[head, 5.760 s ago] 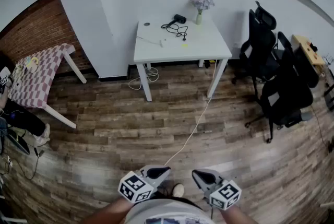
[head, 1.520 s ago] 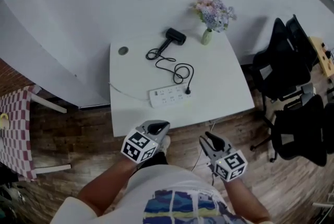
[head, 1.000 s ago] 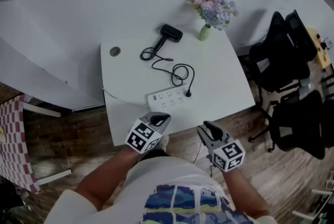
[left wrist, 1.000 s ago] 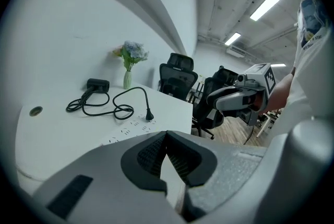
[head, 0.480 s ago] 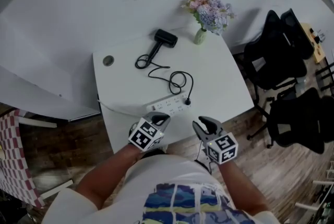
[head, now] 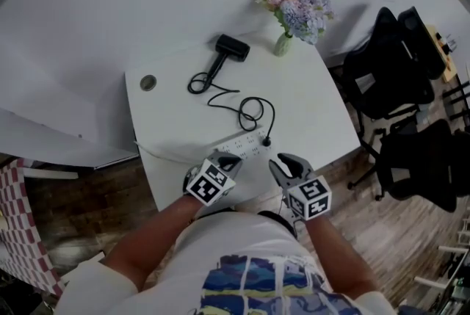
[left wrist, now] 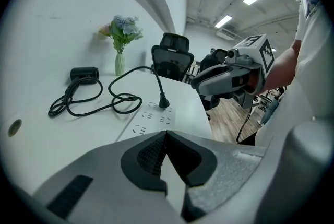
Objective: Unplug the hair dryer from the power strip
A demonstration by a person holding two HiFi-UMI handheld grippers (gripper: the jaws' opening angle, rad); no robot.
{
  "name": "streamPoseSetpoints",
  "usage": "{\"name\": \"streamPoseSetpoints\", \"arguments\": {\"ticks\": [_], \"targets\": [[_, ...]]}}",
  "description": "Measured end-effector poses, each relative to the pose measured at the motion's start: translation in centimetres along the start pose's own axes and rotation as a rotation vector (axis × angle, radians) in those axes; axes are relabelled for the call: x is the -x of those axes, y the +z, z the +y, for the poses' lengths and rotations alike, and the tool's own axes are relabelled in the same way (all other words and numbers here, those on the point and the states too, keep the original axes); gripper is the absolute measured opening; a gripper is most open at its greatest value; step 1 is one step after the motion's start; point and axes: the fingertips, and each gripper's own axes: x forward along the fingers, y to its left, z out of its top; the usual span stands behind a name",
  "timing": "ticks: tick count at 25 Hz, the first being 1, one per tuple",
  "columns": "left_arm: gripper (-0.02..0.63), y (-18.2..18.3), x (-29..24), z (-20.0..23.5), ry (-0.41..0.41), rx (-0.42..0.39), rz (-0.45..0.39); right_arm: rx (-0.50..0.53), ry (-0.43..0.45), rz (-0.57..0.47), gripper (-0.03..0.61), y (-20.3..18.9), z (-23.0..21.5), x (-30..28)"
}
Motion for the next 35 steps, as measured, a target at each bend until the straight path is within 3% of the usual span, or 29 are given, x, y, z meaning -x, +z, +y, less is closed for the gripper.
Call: {"name": "streamPoseSetpoints", "arguments": {"ticks": [15,20,35], "targets": [[0.003,-1.9,-1.8,0.8,0.032,-0.116,0.154,-0.001,-0.036,0.098,0.115,-1.0,-2.4,-4.7],[0.002,-1.8,-1.8,0.8,-0.010,-0.098,0.146,-0.010,-0.045,0.117,0.115,-1.2,-2.9,-5.8],[0.002,-2.1,-1.9,0.8,-0.036,-0.122,0.149,0.003,-0.068,0.145,0.106,-1.2,-3.5,-8.1]]}}
